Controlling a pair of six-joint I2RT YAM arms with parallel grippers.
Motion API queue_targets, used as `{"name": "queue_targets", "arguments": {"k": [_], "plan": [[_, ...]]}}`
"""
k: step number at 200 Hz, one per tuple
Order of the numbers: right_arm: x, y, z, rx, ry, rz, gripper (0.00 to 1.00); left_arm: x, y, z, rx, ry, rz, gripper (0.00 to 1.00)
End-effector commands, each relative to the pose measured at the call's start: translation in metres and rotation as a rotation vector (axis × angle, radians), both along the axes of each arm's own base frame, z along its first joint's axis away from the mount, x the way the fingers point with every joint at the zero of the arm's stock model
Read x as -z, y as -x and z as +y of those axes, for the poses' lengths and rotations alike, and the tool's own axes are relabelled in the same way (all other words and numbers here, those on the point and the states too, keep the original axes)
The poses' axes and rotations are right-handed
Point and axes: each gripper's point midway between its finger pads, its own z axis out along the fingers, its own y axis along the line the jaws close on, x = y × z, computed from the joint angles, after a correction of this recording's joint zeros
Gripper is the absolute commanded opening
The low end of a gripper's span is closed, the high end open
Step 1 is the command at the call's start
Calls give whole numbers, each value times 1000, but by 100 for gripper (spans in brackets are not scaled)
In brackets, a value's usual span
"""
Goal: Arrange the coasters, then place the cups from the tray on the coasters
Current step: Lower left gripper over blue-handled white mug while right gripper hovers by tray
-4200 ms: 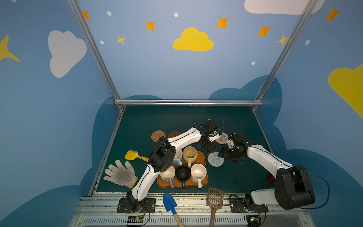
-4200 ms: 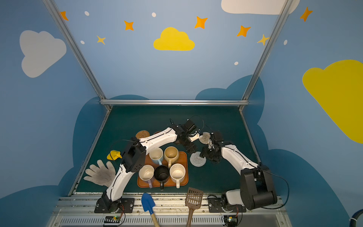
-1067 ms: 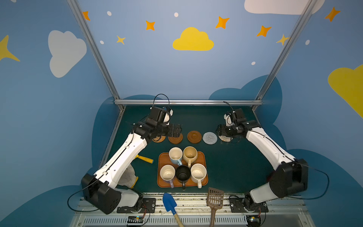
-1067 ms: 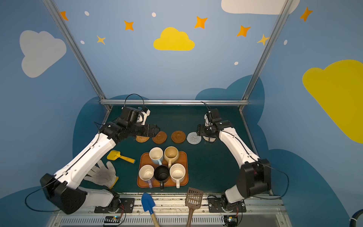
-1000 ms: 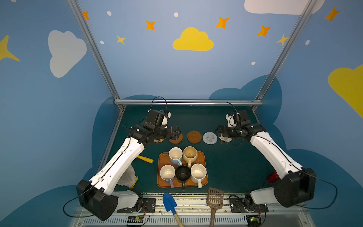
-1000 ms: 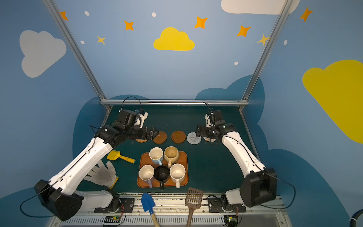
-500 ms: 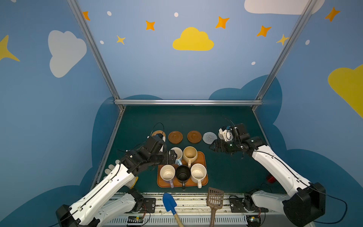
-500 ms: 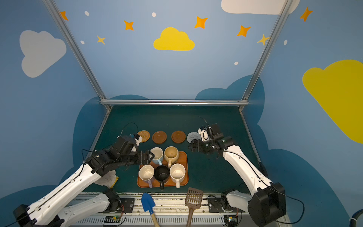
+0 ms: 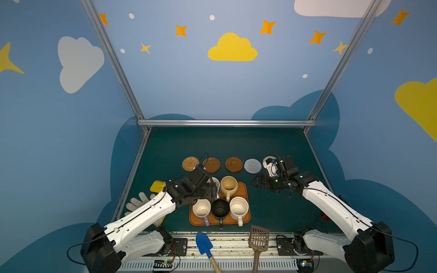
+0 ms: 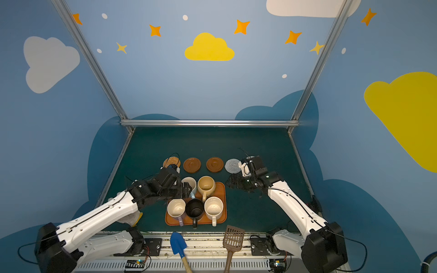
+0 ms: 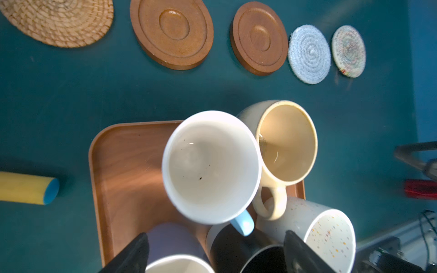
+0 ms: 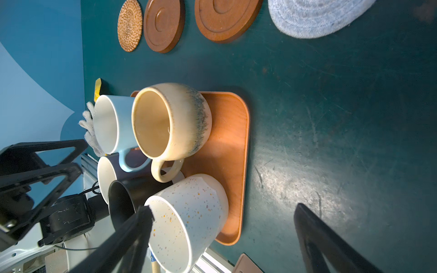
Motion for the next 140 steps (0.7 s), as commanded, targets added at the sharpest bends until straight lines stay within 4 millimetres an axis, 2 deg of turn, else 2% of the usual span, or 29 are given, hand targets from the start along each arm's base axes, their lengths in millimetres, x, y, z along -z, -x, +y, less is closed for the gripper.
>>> {"name": "queue_targets", "arguments": {"k": [1,35,52,103,140], "plan": [[-2,0,-3,9,11,-26,93,-7,-7,-7,-2,-15,-34,88],[6,-1,-3,13,15,-16,93,9,0,-11,18,-74,3,90],[11,-2,-1,9,14,-1,93,16,-1,-6,8,-124,17,90],[17,-3,2,-13,20,16,93,19,-22,-11,18,-165,-70,80],[18,1,-2,-12,29,10,93,32,-18,-11,34,-214,-5,78]]}}
